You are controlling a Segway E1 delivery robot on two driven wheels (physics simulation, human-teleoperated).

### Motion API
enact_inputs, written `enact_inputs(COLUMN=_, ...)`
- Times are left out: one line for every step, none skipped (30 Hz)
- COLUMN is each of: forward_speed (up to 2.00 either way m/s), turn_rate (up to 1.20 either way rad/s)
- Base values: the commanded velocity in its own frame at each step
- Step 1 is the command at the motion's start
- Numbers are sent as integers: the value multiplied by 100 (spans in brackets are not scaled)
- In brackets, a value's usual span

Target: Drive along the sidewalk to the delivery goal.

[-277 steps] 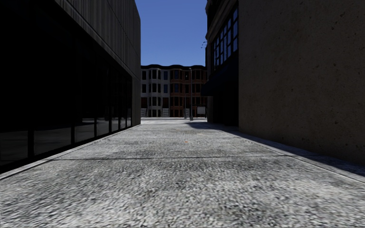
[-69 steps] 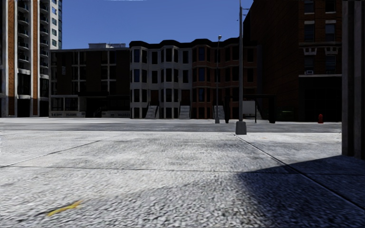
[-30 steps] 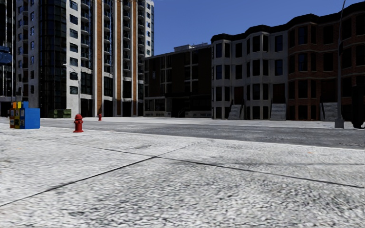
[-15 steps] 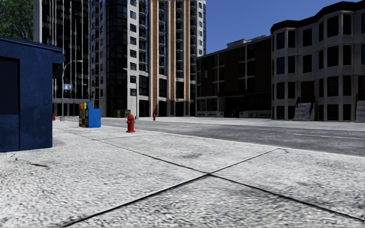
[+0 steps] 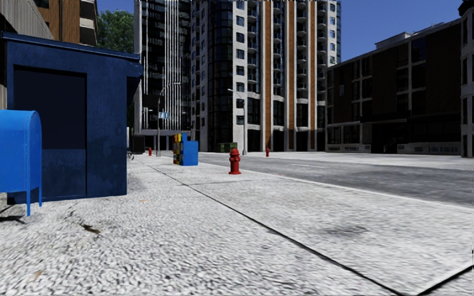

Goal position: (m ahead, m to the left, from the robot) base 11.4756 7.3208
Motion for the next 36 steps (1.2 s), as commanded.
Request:
enact_inputs(forward_speed=200, turn_rate=0)
enact_inputs(forward_speed=200, turn_rate=0)
enact_inputs(forward_speed=200, turn_rate=0)
enact_inputs(forward_speed=200, turn_rate=0)
enact_inputs(forward_speed=200, turn_rate=0)
enact_inputs(forward_speed=200, turn_rate=0)
enact_inputs(forward_speed=200, turn_rate=0)
enact_inputs(forward_speed=200, turn_rate=0)
enact_inputs(forward_speed=200, turn_rate=0)
enact_inputs(forward_speed=200, turn_rate=0)
enact_inputs(forward_speed=200, turn_rate=0)
enact_inputs(forward_speed=200, turn_rate=0)
enact_inputs(forward_speed=200, turn_rate=0)
enact_inputs(forward_speed=200, turn_rate=0)
enact_inputs(forward_speed=200, turn_rate=0)
enact_inputs(forward_speed=200, turn_rate=0)
enact_inputs(forward_speed=200, turn_rate=0)
enact_inputs(forward_speed=200, turn_rate=0)
enact_inputs(forward_speed=200, turn_rate=0)
enact_inputs(forward_speed=200, turn_rate=0)
enact_inputs(forward_speed=200, turn_rate=0)
enact_inputs(forward_speed=200, turn_rate=0)
enact_inputs(forward_speed=200, turn_rate=0)
enact_inputs(forward_speed=200, turn_rate=0)
enact_inputs(forward_speed=200, turn_rate=0)
enact_inputs(forward_speed=200, turn_rate=0)
enact_inputs(forward_speed=200, turn_rate=0)
enact_inputs(forward_speed=200, turn_rate=0)
enact_inputs(forward_speed=200, turn_rate=0)
enact_inputs(forward_speed=200, turn_rate=16)
enact_inputs(forward_speed=200, turn_rate=29)
enact_inputs(forward_speed=200, turn_rate=45)
enact_inputs(forward_speed=200, turn_rate=45)
enact_inputs(forward_speed=200, turn_rate=52)
enact_inputs(forward_speed=200, turn_rate=58)
enact_inputs(forward_speed=200, turn_rate=59)
